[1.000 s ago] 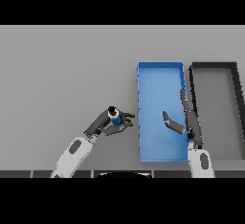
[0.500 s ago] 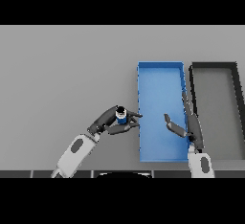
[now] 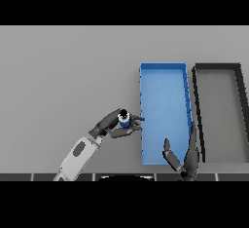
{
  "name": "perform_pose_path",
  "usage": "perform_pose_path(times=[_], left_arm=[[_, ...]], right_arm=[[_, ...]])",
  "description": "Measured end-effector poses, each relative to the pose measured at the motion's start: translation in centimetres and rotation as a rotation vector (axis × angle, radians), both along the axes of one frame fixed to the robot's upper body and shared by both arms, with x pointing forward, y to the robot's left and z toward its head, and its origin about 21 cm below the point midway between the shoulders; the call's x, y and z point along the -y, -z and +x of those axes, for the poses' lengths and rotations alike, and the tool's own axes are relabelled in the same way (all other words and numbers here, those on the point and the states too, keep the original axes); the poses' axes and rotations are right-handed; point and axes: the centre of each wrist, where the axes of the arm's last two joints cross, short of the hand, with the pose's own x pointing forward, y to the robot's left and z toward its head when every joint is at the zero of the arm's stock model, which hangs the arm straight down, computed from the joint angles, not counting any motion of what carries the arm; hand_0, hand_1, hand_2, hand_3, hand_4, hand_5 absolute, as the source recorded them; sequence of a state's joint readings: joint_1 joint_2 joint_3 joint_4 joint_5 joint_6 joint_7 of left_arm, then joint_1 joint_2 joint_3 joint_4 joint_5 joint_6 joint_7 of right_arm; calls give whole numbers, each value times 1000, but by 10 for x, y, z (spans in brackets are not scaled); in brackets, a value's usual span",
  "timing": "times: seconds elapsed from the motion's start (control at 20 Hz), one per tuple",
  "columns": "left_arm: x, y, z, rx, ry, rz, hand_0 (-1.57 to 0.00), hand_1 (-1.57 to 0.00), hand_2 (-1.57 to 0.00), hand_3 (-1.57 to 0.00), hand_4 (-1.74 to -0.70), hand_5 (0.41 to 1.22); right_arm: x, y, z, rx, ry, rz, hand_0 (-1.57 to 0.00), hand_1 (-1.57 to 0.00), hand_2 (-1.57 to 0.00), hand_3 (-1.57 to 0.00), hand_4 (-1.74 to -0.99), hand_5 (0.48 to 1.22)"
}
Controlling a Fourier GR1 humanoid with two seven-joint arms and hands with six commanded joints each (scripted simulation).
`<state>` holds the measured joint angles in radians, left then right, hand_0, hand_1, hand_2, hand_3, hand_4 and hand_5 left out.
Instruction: Pick up the blue pipe and place it into the blue bin.
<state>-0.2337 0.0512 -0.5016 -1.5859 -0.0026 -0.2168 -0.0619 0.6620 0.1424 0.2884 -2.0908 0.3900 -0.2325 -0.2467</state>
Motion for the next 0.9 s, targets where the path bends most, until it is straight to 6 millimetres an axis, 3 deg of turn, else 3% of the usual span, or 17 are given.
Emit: perform_pose_path(times=[0.2, 0.3, 0.65, 0.9], left_arm=[[0, -1, -2, -2, 12, 1, -1571, -1571, -1571, -1571, -1467, 1221], [0, -2, -1, -7, 9, 7, -1571, -1571, -1571, -1571, -1467, 1221], [1, -3, 0, 6, 13, 38, -1571, -1571, -1571, -1571, -1467, 1221], [3, 1, 5, 14, 18, 16, -1571, -1571, -1571, -1571, -1464, 1221]], right_arm=[[2, -18, 3, -142, -277, 96, 1, -18, -117, 0, -1228, 588], [5, -40, 15, -145, -392, 76, 1, -11, -106, 0, -1247, 568], [-26, -100, 60, -137, -645, -85, 1, -2, -44, 1, -1298, 559], [-53, -119, 84, -156, -781, -135, 1, 0, -46, 1, -1268, 555]])
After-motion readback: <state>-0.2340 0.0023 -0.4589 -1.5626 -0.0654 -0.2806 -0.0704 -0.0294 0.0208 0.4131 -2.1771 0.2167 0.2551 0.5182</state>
